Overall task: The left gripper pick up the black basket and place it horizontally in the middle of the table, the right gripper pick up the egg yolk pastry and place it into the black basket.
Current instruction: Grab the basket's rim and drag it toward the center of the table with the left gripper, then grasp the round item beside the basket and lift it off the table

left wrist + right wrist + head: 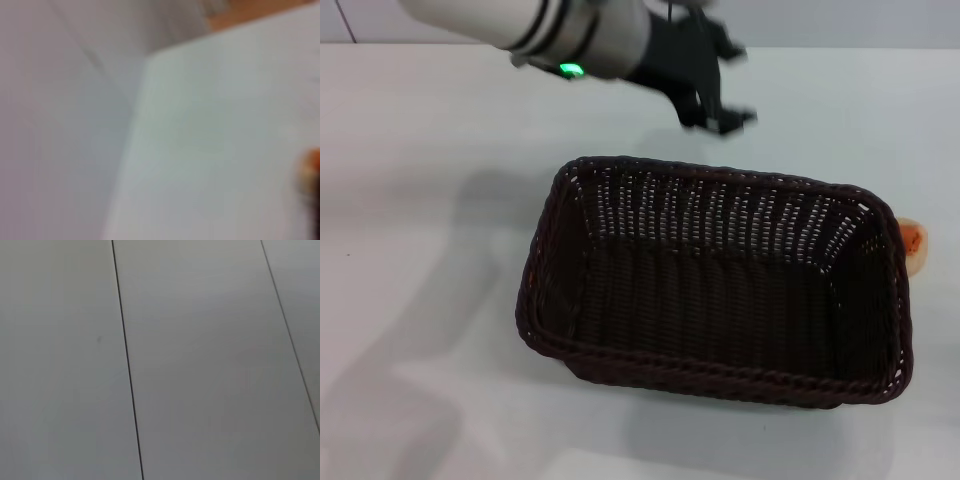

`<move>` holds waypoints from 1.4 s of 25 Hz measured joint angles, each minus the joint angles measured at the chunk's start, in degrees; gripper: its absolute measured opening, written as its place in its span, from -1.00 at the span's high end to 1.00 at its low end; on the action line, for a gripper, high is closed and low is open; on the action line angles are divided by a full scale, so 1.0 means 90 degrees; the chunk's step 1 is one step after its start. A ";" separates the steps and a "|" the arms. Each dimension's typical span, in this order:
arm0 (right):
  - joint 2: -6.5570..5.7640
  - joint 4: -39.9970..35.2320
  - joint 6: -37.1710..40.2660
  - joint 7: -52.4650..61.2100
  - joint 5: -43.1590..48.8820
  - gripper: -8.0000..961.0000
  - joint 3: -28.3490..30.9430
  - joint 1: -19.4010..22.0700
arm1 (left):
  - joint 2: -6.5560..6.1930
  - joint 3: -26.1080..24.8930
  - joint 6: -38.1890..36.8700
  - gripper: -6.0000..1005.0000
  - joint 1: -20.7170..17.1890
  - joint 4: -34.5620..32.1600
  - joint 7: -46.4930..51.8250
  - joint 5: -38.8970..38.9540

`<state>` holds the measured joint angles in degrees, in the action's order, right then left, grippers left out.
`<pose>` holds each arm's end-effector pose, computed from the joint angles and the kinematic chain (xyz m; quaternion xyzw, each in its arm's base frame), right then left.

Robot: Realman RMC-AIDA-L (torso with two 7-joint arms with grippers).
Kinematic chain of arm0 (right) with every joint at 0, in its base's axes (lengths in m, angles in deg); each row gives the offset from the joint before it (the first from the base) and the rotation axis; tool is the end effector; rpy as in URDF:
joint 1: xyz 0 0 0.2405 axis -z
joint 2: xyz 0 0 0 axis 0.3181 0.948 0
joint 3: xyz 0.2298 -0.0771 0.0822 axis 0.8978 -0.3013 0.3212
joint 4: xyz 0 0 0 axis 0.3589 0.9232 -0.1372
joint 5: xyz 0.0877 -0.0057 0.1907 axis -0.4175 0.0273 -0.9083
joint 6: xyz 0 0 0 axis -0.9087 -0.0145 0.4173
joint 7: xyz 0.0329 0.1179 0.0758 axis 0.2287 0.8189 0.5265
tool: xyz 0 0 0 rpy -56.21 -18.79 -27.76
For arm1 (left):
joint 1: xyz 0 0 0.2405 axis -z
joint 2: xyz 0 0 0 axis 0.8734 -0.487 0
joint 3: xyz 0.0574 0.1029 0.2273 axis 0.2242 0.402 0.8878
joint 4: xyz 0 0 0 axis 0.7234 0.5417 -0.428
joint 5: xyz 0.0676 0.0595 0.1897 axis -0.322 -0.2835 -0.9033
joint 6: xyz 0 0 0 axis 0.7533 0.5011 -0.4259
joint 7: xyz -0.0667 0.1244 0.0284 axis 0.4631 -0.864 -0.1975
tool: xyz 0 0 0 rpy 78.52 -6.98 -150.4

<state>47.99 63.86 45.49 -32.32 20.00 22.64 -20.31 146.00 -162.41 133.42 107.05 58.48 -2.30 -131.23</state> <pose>0.3682 0.1582 0.0242 -0.4998 0.2276 0.3603 0.7540 -0.0665 0.4134 -0.0390 -0.9709 0.0974 0.0101 0.2184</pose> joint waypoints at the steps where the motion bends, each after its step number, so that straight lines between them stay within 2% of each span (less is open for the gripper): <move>1: 0.0000 -0.0011 -0.0015 -0.0004 0.0000 -0.62 -0.0017 -0.0014 | -0.0007 -0.0027 -0.0245 -0.13 -0.0102 0.0112 0.0069 0.0019; 5: -0.0008 -0.0080 -0.0075 -0.0009 0.0001 -0.61 -0.0313 -0.0090 | -0.0011 -0.0340 -0.1022 -0.38 -0.0449 0.0365 0.0271 0.0106; 8: -0.0009 -0.0149 -0.0187 -0.0018 0.0003 -0.61 -0.0549 -0.0174 | -0.0004 -0.0336 -0.2358 -0.49 -0.0943 0.0518 0.0251 0.0596; 11: -0.0005 -0.0196 -0.0338 -0.0019 0.0004 -0.60 -0.0747 -0.0267 | -0.0018 -0.0103 -0.3704 -0.60 -0.1442 0.0609 0.0010 0.1158; 15: -0.0002 -0.0206 -0.0588 -0.0021 0.0005 -0.60 -0.0891 -0.0370 | -0.0014 0.0165 -0.5166 -0.60 -0.1930 0.0607 -0.0100 0.1537; 20: 0.0001 -0.0211 -0.0691 -0.0023 0.0005 -0.59 -0.0907 -0.0400 | -0.0037 0.1139 -0.7835 -0.60 -0.2589 0.0681 0.0092 0.1911; 23: -0.0003 -0.0210 -0.0697 -0.0024 0.0005 -0.58 -0.0914 -0.0401 | -0.0048 0.1816 -0.9525 -0.60 -0.2903 0.0640 0.0878 0.1313; 27: -0.0006 -0.0211 -0.0789 -0.0025 0.0005 -0.58 -0.0951 -0.0412 | -0.0054 0.2231 -1.1353 -0.60 -0.3201 -0.0048 0.3222 -0.0608; 29: -0.0008 -0.0215 -0.0891 -0.0026 0.0005 -0.57 -0.0997 -0.0435 | -0.0053 0.2170 -1.1824 -0.60 -0.3261 -0.0536 0.4353 -0.1375; 31: -0.0008 -0.0225 -0.1039 -0.0026 0.0005 -0.57 -0.1052 -0.0482 | -0.0052 0.2001 -1.2094 -0.60 -0.3240 -0.1119 0.5320 -0.1773; 32: -0.0009 -0.0231 -0.1095 -0.0026 0.0005 -0.57 -0.1083 -0.0504 | -0.0053 0.1958 -1.2125 -0.60 -0.3225 -0.1264 0.5500 -0.1804; 35: -0.0010 -0.0247 -0.1325 -0.0025 0.0004 -0.56 -0.1242 -0.0645 | -0.0050 0.1775 -1.2250 -0.60 -0.2943 -0.2358 0.6236 -0.1880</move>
<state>47.90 61.64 33.57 -32.54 20.04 11.46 -26.11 145.54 -146.43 23.17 80.56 37.26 53.82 -148.15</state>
